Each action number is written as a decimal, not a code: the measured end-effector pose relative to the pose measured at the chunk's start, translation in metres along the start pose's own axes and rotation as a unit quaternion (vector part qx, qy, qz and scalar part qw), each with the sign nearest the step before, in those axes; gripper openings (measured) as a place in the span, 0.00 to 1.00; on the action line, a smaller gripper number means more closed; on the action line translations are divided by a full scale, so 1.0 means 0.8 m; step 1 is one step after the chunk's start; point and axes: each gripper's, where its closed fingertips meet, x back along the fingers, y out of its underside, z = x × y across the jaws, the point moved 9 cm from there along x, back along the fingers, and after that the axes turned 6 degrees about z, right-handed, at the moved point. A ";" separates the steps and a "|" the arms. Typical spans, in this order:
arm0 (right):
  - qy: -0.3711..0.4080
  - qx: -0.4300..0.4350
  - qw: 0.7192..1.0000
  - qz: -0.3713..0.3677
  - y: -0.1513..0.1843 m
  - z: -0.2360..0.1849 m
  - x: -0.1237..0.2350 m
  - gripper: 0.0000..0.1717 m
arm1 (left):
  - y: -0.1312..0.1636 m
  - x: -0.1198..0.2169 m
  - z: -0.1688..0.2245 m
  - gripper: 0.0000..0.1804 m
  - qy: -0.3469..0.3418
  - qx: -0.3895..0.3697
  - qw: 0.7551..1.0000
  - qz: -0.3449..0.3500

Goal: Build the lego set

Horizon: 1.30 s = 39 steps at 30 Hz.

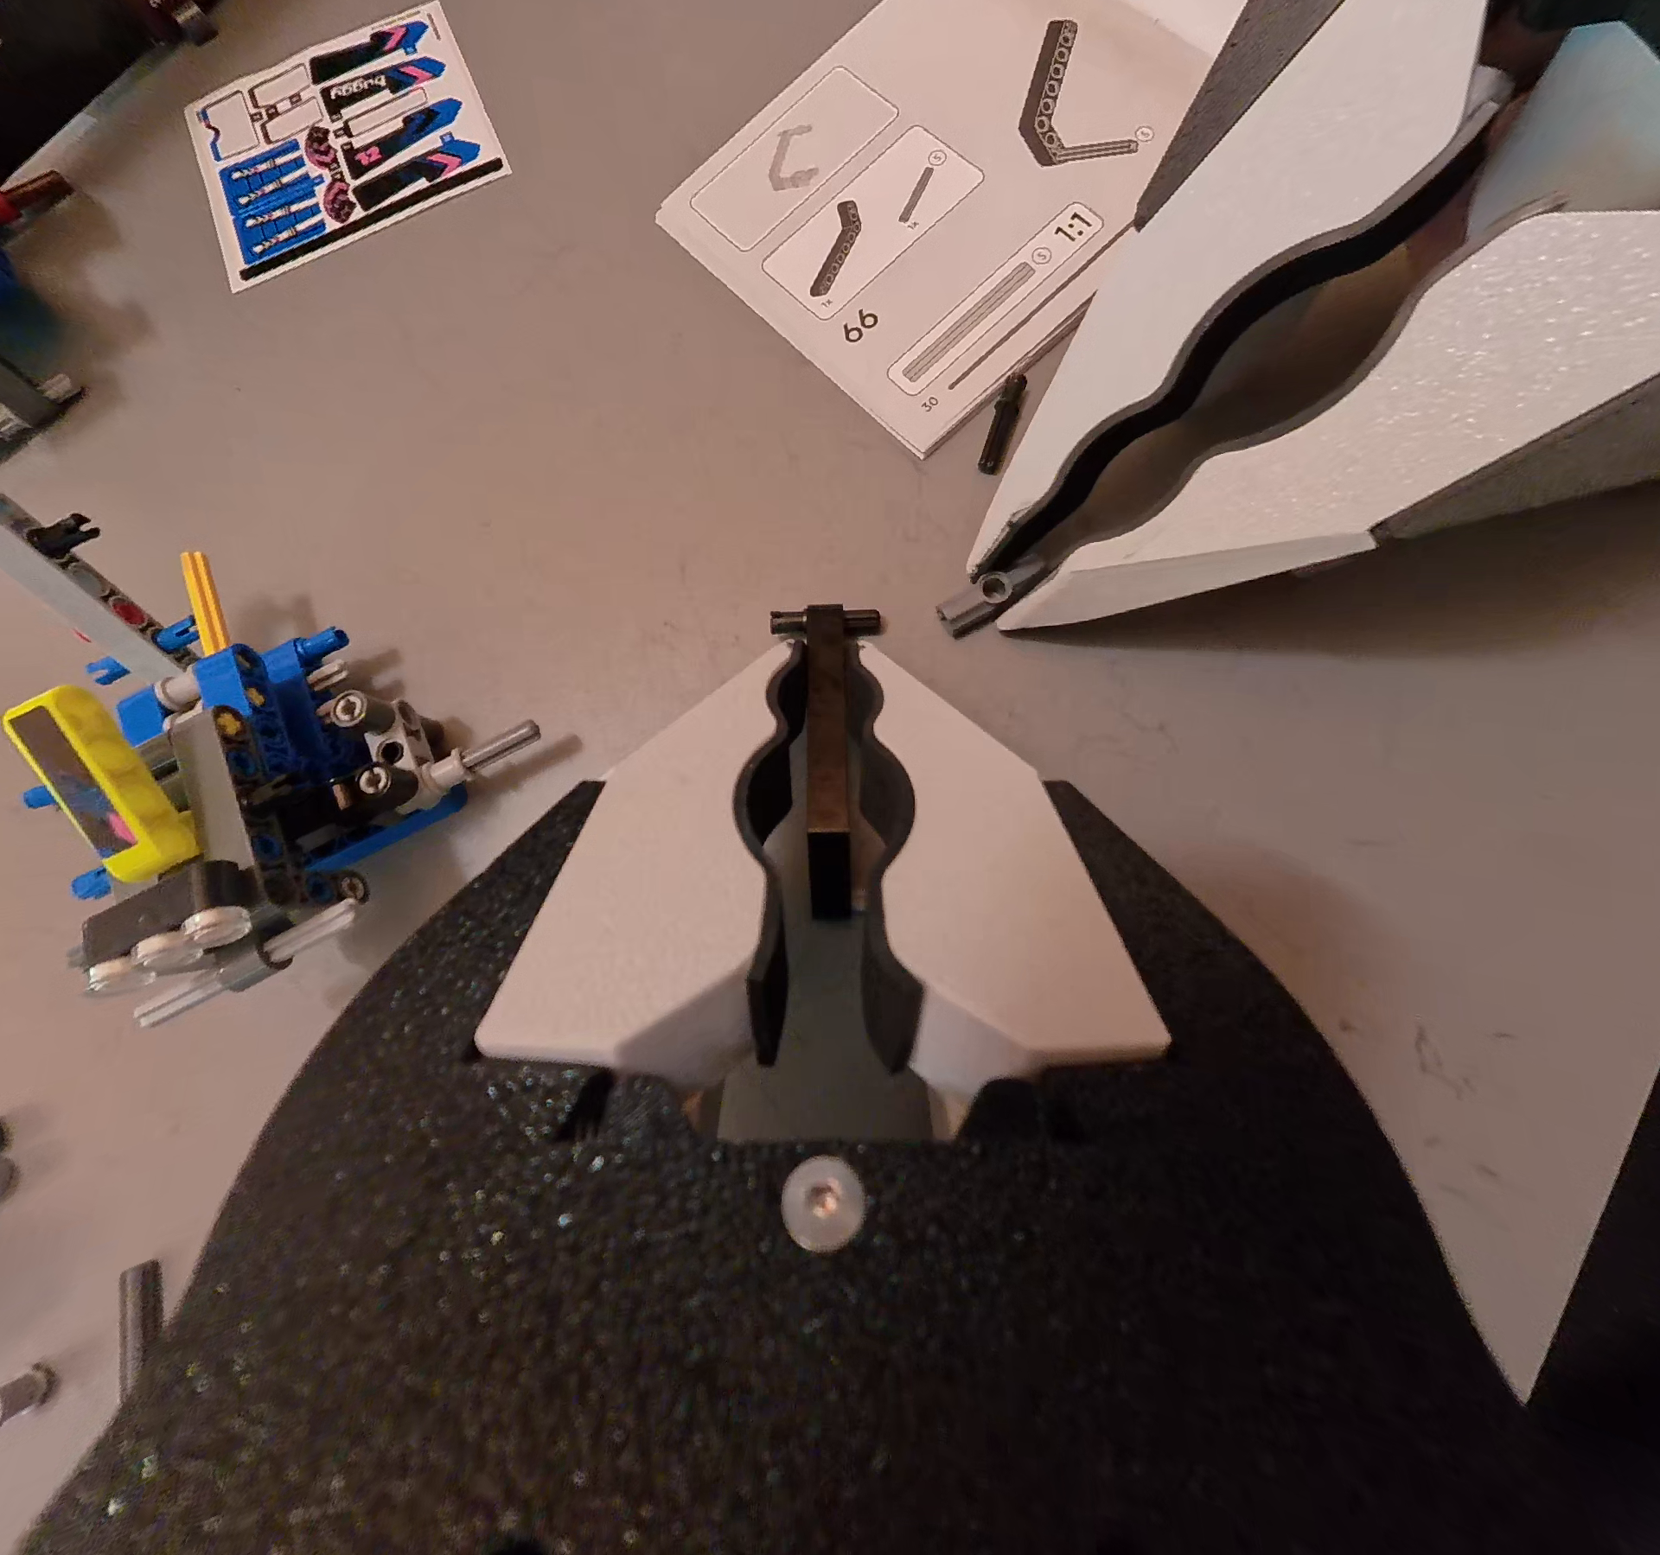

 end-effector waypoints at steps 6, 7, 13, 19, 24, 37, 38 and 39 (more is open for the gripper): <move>0.002 0.002 1.000 0.000 0.000 -0.001 0.000 0.03 | 0.000 0.000 0.000 0.03 0.001 -0.003 1.000 0.001; 0.002 0.003 1.000 0.000 0.000 -0.001 0.000 0.03 | 0.000 0.000 -0.001 0.03 0.002 -0.003 1.000 0.001; 0.032 0.052 0.998 0.003 0.000 -0.009 0.000 0.03 | 0.001 0.000 -0.001 0.02 0.005 -0.001 1.000 0.001; 0.082 0.170 0.982 0.027 0.002 -0.022 0.002 0.03 | 0.001 0.000 -0.002 0.03 0.005 0.000 1.000 0.001; 0.189 0.329 0.924 0.041 0.011 -0.033 0.001 0.03 | 0.001 0.001 -0.003 0.05 0.003 0.006 1.000 0.001; 0.244 0.461 0.847 0.100 0.004 -0.055 0.011 0.03 | -0.021 0.032 0.014 0.11 0.108 -0.076 0.988 0.081; 0.242 0.463 0.847 0.101 0.004 -0.056 0.011 0.03 | -0.021 0.032 0.014 0.10 0.114 -0.075 0.987 0.081; 0.238 0.466 0.846 0.101 0.005 -0.057 0.011 0.03 | -0.020 0.031 0.014 0.09 0.117 -0.073 0.987 0.080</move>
